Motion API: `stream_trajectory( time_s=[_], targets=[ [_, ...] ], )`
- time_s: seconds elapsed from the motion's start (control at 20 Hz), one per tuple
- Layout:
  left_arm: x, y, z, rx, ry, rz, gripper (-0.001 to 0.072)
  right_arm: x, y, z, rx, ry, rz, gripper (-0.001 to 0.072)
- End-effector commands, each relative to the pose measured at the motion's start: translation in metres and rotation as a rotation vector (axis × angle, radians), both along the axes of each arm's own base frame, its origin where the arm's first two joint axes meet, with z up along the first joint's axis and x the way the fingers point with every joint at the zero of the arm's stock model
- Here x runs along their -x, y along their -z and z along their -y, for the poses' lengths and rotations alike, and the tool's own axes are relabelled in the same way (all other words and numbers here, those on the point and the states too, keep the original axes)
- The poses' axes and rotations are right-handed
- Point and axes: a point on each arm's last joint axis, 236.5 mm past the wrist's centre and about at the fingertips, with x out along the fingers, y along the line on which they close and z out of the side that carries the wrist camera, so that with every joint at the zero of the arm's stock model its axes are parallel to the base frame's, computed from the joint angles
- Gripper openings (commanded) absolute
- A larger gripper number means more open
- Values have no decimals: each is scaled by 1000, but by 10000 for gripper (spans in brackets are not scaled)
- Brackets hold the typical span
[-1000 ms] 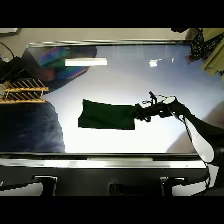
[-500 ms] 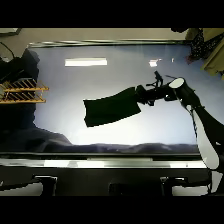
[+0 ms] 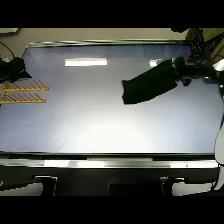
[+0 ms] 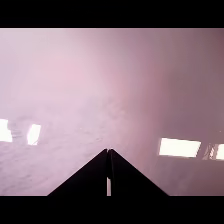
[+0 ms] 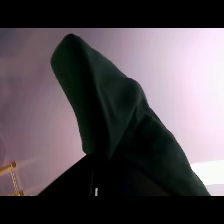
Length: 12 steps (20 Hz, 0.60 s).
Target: Fold the clothes and pants, and hang the long-sleeved shirts on hangers.
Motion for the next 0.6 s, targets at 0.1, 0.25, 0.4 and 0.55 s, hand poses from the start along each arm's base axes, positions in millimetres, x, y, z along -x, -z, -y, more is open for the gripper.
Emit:
stream_trajectory(
  time_s=[0.1, 0.25, 0.4, 0.55],
  targets=[
    [0, 0, -1, 1, -2, -1, 18, -7, -56, 131, -27, 328, 119, 29],
    [0, 0, -1, 2, -5, -2, 18, 2, -68, 195, -73, 513, 150, 29],
    [0, 0, -1, 2, -5, -2, 18, 37, -50, 263, -50, 683, 68, 28],
    [0, 0, -1, 2, -5, -2, 18, 102, 1, 307, 53, 774, -175, 28]
  ],
)
